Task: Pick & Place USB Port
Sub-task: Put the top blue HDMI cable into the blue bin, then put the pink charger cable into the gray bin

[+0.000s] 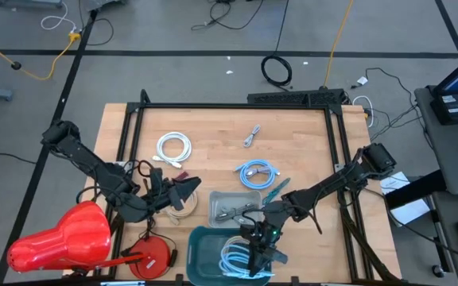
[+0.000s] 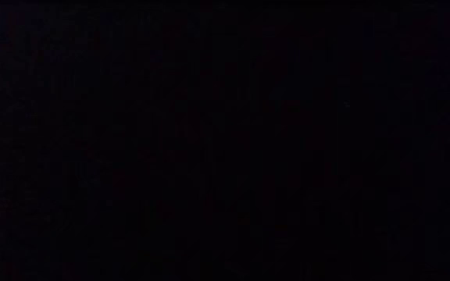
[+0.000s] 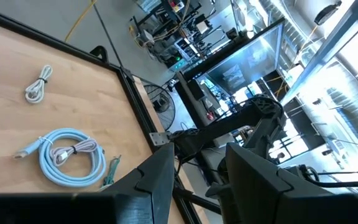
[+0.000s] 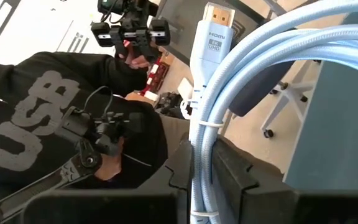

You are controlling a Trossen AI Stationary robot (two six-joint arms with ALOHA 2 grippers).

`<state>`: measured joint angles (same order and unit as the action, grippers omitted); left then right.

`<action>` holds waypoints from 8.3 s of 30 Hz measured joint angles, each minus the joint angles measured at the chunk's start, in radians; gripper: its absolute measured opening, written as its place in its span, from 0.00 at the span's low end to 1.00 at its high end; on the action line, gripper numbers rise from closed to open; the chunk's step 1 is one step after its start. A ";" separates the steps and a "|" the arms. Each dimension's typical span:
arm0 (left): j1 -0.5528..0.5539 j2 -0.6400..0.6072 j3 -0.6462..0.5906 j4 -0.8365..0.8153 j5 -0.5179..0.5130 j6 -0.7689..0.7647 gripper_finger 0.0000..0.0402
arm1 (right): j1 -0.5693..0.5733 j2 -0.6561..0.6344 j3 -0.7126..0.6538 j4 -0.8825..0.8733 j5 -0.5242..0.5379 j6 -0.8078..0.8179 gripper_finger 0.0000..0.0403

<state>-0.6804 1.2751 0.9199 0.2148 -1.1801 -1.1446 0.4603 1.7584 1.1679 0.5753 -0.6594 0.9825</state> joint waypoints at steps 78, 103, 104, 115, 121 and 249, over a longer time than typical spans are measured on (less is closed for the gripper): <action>-0.009 0.000 0.000 0.022 -0.007 0.025 0.37 | 0.052 0.000 0.212 -0.496 0.236 -0.062 0.00; -0.008 0.000 0.000 0.020 0.029 0.019 0.37 | 0.063 0.286 0.461 -0.727 0.147 -0.162 0.00; -0.008 0.000 0.000 0.020 0.029 0.020 0.37 | 0.066 0.290 0.461 -0.731 0.147 -0.164 0.00; -0.011 0.000 0.000 0.013 0.029 0.020 0.37 | 0.078 0.302 0.462 -0.933 0.380 -0.293 0.00; -0.016 0.000 0.000 0.013 0.029 0.017 0.37 | 0.078 0.302 0.462 -0.976 0.449 -0.312 0.00; 0.478 0.035 0.239 -1.140 1.149 0.535 0.03 | -0.277 -0.347 0.428 -2.024 1.106 0.075 0.25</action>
<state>-0.2022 1.3105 1.1585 -0.9253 -0.0307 -0.6101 0.1833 1.4118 1.5963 -1.4488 0.4464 1.0572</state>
